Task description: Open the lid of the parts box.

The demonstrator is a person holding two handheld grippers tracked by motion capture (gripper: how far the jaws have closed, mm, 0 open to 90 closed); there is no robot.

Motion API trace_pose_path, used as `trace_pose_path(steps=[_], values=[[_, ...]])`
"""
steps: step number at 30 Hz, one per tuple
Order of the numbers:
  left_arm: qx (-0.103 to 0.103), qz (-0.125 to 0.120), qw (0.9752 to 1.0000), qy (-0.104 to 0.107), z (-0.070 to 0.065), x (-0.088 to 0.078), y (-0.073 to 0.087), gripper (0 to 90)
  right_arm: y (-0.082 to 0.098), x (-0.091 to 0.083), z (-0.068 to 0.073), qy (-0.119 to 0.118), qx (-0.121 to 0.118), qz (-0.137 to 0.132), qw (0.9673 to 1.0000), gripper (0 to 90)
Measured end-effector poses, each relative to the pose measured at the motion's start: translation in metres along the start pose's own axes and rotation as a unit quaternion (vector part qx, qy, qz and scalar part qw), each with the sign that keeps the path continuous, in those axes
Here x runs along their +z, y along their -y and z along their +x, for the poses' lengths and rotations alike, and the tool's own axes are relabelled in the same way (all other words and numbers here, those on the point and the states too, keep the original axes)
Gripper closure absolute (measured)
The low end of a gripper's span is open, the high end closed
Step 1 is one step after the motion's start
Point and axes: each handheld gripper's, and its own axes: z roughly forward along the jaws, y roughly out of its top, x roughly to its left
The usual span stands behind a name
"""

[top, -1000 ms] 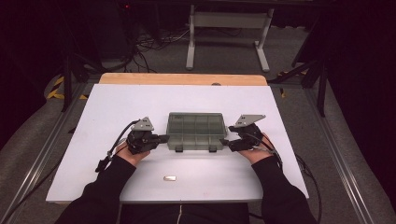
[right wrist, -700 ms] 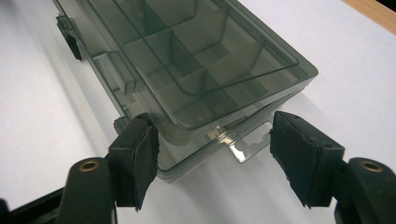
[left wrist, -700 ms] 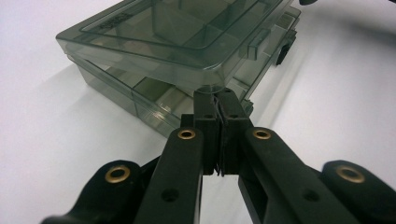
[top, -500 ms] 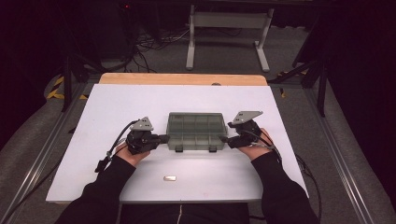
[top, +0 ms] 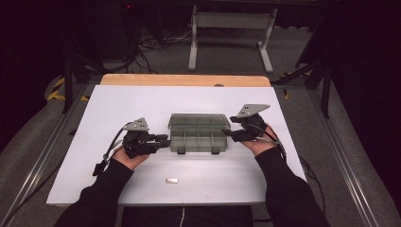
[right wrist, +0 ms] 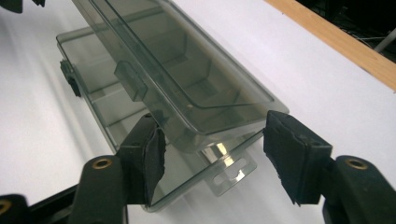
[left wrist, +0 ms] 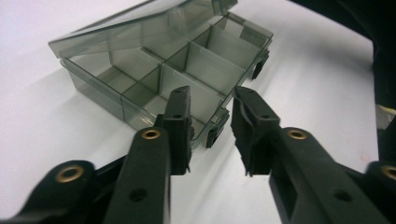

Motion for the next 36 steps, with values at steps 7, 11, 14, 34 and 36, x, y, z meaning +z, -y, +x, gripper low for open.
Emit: trace_pose_path(steps=[7,11,14,34,36], values=[[0.012,-0.025,0.9996,-0.004,-0.002,-0.015,0.008,49.9,-0.010,0.002,-0.010,-0.003,0.006,-0.005,1.0000,43.8],[0.018,-0.034,0.9992,-0.009,-0.003,-0.023,0.011,43.0,-0.014,0.004,-0.017,-0.002,0.012,-0.014,0.9998,47.2],[0.023,-0.046,0.9985,-0.018,-0.004,-0.029,0.015,37.2,-0.018,0.005,-0.022,-0.002,0.017,-0.009,0.9998,50.3],[0.022,-0.097,0.9935,-0.056,-0.001,-0.063,0.046,20.4,-0.038,0.019,-0.044,0.013,0.026,-0.012,0.9995,62.2],[0.026,-0.102,0.9928,-0.058,-0.001,-0.065,0.048,19.6,-0.040,0.021,-0.047,0.018,0.027,-0.015,0.9994,63.3]])
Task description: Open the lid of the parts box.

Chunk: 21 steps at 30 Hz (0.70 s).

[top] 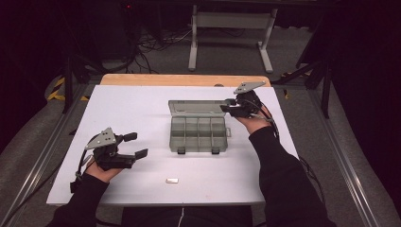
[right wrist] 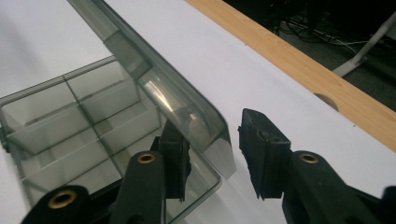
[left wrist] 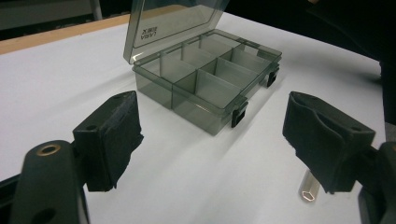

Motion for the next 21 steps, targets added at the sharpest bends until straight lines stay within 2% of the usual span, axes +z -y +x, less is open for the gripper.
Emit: trace_pose_path(steps=[4,6,10,17,21], values=[[0.006,-0.006,0.9999,-0.006,0.000,-0.002,0.001,17.6,-0.001,0.005,-0.004,0.006,0.003,0.000,1.0000,64.6],[0.008,-0.001,0.9999,-0.011,0.000,-0.003,0.002,17.5,-0.001,0.008,-0.006,0.008,0.005,0.001,1.0000,64.6],[0.007,0.000,0.9999,-0.012,0.001,-0.003,0.003,17.5,-0.001,0.013,-0.008,0.010,0.011,-0.001,0.9999,64.3],[0.019,0.003,0.9997,-0.014,-0.001,-0.002,0.004,17.3,0.000,0.027,-0.016,0.012,0.029,0.000,0.9995,63.8],[0.014,0.002,0.9998,-0.012,-0.001,-0.002,0.004,17.3,0.001,0.032,-0.019,0.012,0.038,0.001,0.9992,63.1]])
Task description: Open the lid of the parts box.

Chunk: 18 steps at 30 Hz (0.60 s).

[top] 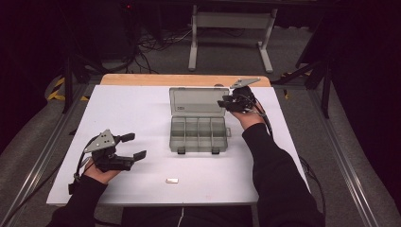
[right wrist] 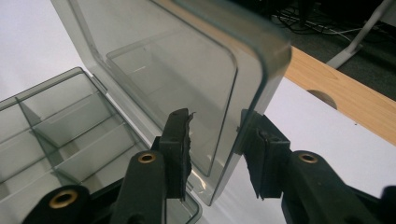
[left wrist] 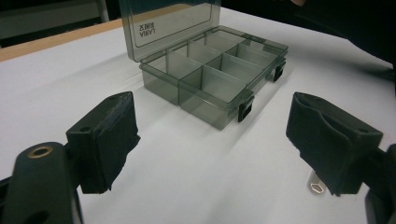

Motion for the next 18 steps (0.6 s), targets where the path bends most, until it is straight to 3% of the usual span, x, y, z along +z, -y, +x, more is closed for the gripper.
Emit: trace_pose_path(steps=[12,18], values=[[0.006,-0.002,1.0000,-0.002,-0.001,0.000,0.000,17.2,-0.002,0.013,-0.008,0.007,0.013,0.003,0.9999,59.7],[0.003,-0.001,1.0000,0.001,-0.002,0.000,0.000,16.9,0.001,0.022,-0.010,0.013,0.018,0.007,0.9997,51.7]])
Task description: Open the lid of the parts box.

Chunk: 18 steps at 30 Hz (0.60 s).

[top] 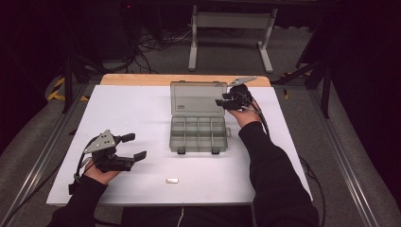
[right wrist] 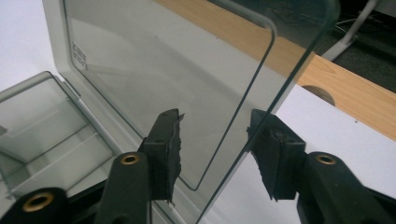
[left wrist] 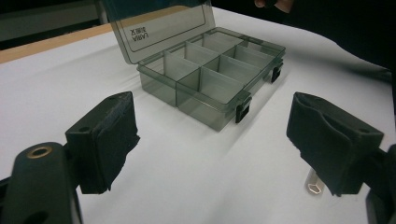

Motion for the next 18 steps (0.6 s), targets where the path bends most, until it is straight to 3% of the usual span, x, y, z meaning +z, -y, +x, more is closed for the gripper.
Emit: trace_pose_path(steps=[12,18], values=[[-0.001,-0.004,1.0000,-0.004,0.002,0.000,0.002,16.0,0.006,0.015,-0.004,-0.007,0.016,0.007,0.9998,38.6],[-0.003,-0.006,1.0000,-0.005,0.002,0.000,0.002,13.9,0.010,0.020,-0.006,-0.011,0.024,0.017,0.9995,36.4]])
